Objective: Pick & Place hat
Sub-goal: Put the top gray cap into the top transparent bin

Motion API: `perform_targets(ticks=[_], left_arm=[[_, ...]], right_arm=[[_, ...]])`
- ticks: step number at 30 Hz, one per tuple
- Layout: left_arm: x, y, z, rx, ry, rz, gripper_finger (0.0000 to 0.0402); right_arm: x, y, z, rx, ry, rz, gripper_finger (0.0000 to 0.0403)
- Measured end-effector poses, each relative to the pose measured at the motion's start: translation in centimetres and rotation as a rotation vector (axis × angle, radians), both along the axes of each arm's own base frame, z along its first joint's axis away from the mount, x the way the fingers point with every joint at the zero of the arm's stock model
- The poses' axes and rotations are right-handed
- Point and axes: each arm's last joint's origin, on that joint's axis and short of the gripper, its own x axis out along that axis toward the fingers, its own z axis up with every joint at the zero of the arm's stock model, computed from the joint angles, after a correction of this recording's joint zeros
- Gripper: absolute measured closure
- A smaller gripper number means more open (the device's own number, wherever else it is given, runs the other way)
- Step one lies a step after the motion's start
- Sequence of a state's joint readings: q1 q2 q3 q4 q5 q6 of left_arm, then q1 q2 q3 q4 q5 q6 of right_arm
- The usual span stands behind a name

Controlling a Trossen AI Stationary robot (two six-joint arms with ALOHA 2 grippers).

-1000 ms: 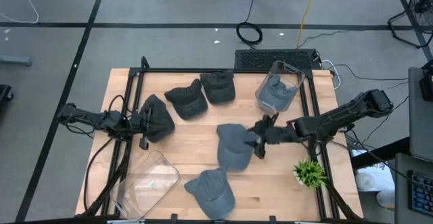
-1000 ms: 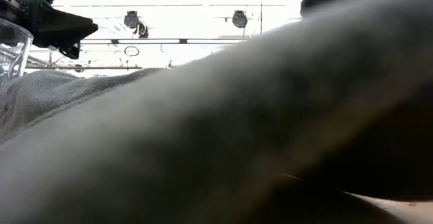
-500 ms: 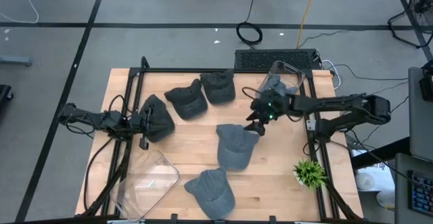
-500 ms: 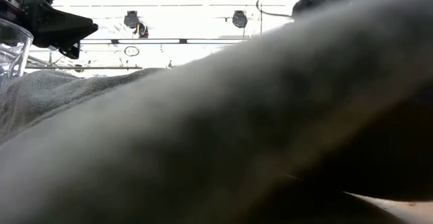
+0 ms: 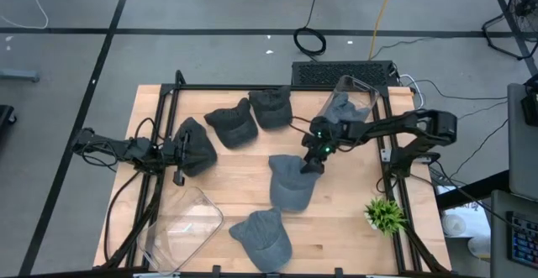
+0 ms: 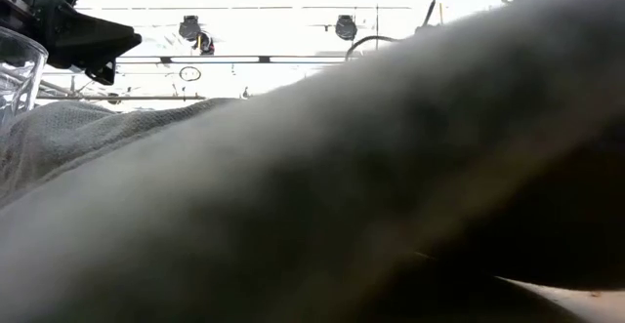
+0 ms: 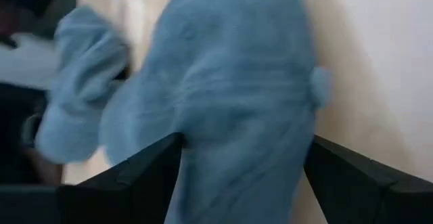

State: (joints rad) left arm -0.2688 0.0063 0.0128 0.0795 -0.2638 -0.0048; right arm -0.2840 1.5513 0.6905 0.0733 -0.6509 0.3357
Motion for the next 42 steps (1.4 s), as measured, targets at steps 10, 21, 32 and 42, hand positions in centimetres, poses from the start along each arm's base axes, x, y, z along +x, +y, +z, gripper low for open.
perform_targets(ticks=[10, 21, 32, 42], left_arm=[[0.0, 0.0, 0.0, 0.000, 0.001, -0.001, 0.0325], [0.0, 0.0, 0.0, 0.000, 0.001, 0.000, 0.0325], [0.0, 0.0, 0.0, 0.000, 0.001, 0.000, 0.0325], [0.0, 0.0, 0.0, 0.000, 0.001, 0.000, 0.0325]], right_arm=[[0.9, 0.6, 1.9, 0.227, -0.187, 0.160, 0.0117], [1.9, 2.0, 4.1, 0.356, -0.338, 0.315, 0.0117], [2.4, 4.1, 3.5, 0.231, -0.325, 0.261, 0.0117], [2.4, 4.8, 3.6, 0.222, -0.348, 0.315, 0.0141]])
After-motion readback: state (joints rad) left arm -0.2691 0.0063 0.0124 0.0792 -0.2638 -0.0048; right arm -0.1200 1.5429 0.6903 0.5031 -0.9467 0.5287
